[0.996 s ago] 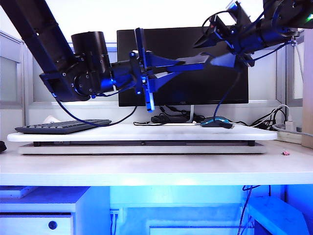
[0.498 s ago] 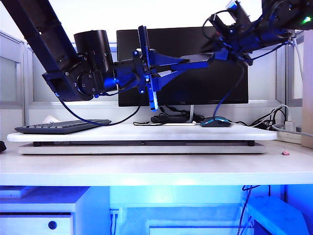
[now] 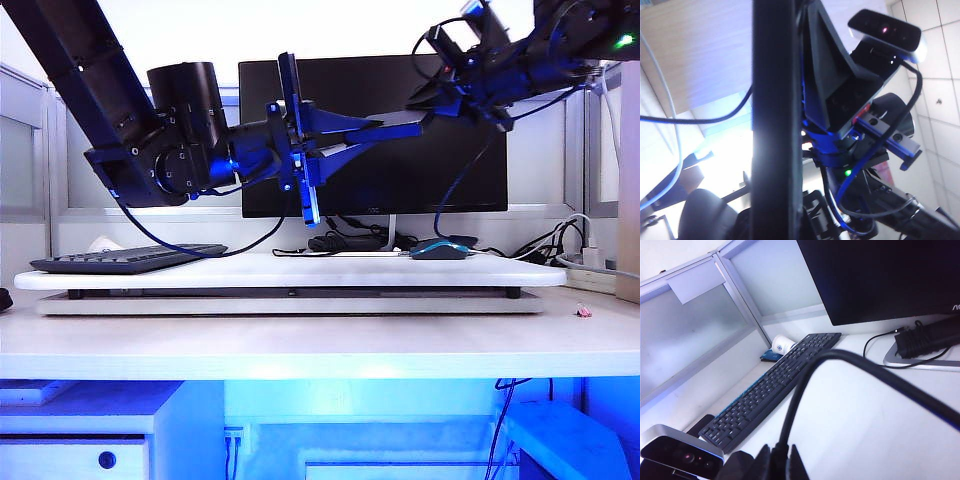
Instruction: Unplug the data cable of the portable hard drive.
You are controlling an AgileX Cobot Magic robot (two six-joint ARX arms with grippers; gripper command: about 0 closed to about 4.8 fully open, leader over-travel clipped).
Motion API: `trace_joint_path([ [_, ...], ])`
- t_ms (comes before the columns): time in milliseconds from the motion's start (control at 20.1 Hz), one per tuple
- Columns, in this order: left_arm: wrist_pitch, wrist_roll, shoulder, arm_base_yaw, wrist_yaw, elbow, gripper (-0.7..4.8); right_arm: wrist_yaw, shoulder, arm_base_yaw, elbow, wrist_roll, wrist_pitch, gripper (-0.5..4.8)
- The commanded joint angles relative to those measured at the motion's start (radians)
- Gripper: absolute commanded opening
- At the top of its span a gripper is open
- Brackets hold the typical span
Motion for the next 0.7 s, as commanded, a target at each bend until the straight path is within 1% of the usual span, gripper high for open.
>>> trace_joint_path([
  [50, -0.051, -0.020, -0.009, -0.014, 0.121, 0.004, -0.05, 0.056, 0.053, -0.003, 0.087, -0.011, 0.006, -0.09],
  [149, -0.086, -0.019, -0.009, -0.014, 0.151, 0.004, -0.05, 0.074, 0.090, -0.010, 0.148, -0.015, -0.022, -0.09],
  [349, -0.109, -0.008, -0.009, -0.011, 0.136, -0.002, -0.05, 0.075, 0.130, -0.044, 0.219, -0.015, -0.068, -0.09],
  [498, -0.216, 0.067, -0.009, 0.001, 0.029, -0.002, -0.05, 0.078, 0.145, -0.062, 0.220, -0.020, -0.082, -0.08],
  [548, -0.264, 0.098, -0.009, 0.009, -0.021, -0.002, -0.05, 0.092, 0.159, -0.063, 0.223, -0.035, -0.082, -0.08],
  [648, -0.382, 0.156, -0.007, 0.054, -0.148, -0.001, -0.05, 0.101, 0.201, -0.070, 0.225, -0.037, -0.082, -0.08],
  [698, -0.400, 0.159, -0.005, 0.077, -0.161, -0.001, -0.05, 0.099, 0.217, -0.075, 0.226, -0.036, -0.084, -0.08],
])
